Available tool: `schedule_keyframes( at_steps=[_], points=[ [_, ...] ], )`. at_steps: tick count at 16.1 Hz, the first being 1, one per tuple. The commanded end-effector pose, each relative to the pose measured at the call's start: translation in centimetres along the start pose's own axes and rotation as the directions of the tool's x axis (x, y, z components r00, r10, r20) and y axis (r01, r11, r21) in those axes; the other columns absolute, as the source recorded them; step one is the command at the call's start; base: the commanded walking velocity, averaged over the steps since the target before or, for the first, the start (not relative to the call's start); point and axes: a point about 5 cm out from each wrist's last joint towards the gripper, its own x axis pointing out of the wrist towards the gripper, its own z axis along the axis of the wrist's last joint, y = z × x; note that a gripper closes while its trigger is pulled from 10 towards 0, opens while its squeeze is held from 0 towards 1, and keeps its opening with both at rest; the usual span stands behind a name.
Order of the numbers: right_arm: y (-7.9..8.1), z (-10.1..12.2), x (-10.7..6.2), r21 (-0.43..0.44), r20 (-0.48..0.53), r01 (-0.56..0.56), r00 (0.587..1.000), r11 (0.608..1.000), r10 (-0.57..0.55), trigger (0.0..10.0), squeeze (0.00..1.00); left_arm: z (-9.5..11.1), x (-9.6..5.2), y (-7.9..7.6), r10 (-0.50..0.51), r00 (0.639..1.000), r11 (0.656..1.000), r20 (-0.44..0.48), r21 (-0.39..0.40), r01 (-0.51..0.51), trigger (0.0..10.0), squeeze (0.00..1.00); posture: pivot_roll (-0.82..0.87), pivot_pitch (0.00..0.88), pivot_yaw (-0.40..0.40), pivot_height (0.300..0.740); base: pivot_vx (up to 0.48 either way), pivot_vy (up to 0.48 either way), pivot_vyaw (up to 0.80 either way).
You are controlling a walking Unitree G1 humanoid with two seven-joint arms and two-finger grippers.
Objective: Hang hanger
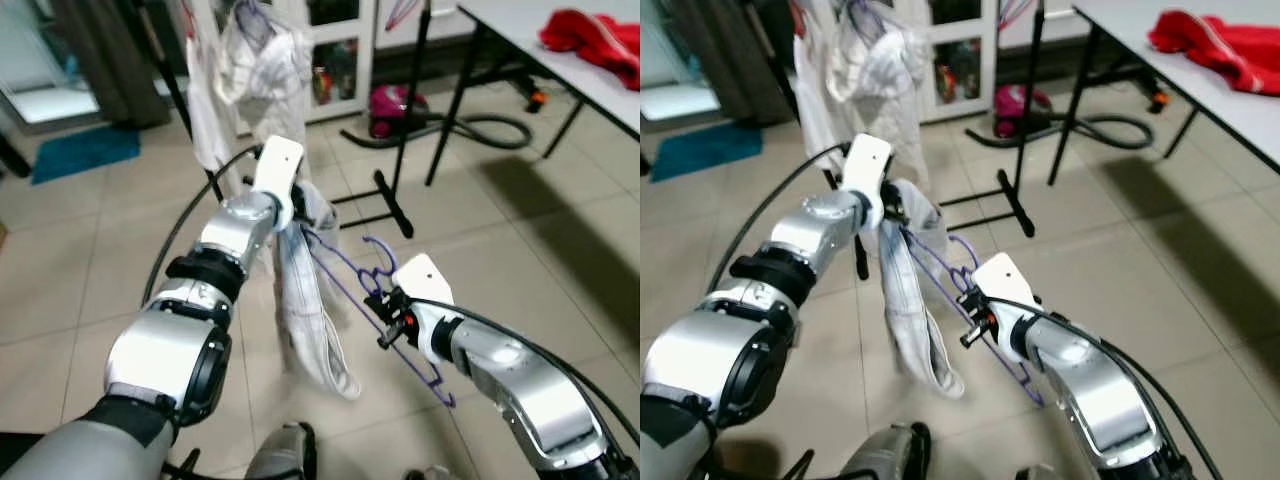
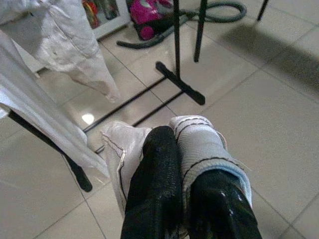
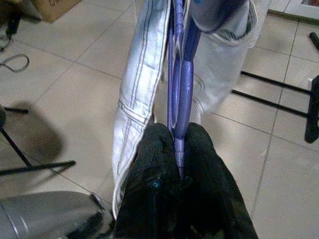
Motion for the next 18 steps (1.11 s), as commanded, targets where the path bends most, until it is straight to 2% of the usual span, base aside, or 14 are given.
schedule_keyframes(
  at_steps=[1,5,6,7,9,12,15,16,18],
  points=[
    [0.2,0.0,-0.2,-0.005,-0.001,-0.007,1.0,1.0,0.007,10.0,0.0,1.9,-0.2,0.3,0.003,0.998,1.0,0.066,-0.008,-0.003,0.6,0.0,0.03,0.143,0.109,0.74,0.0,0.0,0.0],
    [0.7,-0.3,0.0,-0.012,-0.047,-0.056,0.997,0.998,0.055,10.0,0.0,2.0,-0.3,0.1,0.004,0.998,0.998,0.064,-0.062,0.0,0.3,0.0,0.02,0.146,0.106,0.74,0.0,0.0,0.0],
    [1.1,-1.3,0.1,-0.015,-0.128,-0.086,0.988,0.996,0.083,10.0,0.0,2.9,-0.4,0.0,0.009,0.997,0.993,0.082,-0.119,0.001,0.1,0.0,0.02,0.149,0.103,0.74,0.0,0.0,0.0],
    [1.1,-1.9,0.0,-0.015,-0.166,-0.094,0.982,0.995,0.09,10.0,0.0,3.7,-0.5,-0.1,0.009,0.995,0.988,0.096,-0.157,0.006,0.0,0.0,0.02,0.151,0.101,0.74,0.0,0.0,0.0],
    [1.0,-2.5,0.0,-0.009,-0.198,-0.091,0.976,0.996,0.088,10.0,0.0,4.7,-0.7,-0.1,0.005,0.993,0.983,0.118,-0.185,0.017,0.0,0.0,0.02,0.154,0.099,0.74,0.0,0.0,0.0],
    [0.8,-3.8,-0.4,0.0,-0.28,-0.087,0.956,0.996,0.084,10.0,0.0,6.3,-1.4,-0.3,0.003,0.987,0.977,0.159,-0.212,0.031,0.6,0.0,0.02,0.155,0.09,0.74,0.0,0.0,0.0],
    [0.8,-5.8,-0.8,0.005,-0.372,-0.113,0.922,0.994,0.107,10.0,0.0,8.3,-2.1,0.7,0.056,0.977,0.964,0.206,-0.267,0.001,0.4,0.0,0.02,0.155,0.085,0.74,0.0,0.0,0.0],
    [0.7,-6.4,-0.9,-0.004,-0.395,-0.11,0.913,0.994,0.1,10.0,0.0,8.7,-2.3,0.8,0.06,0.974,0.961,0.218,-0.275,0.002,0.1,0.0,0.02,0.154,0.081,0.74,0.0,0.0,0.0],
    [0.3,-7.5,-1.1,-0.004,-0.431,-0.09,0.899,0.996,0.079,10.0,0.0,10.0,-2.8,0.9,0.05,0.967,0.958,0.25,-0.287,0.025,0.2,0.0,0.02,0.155,0.08,0.74,0.0,0.0,0.0]
  ],
)
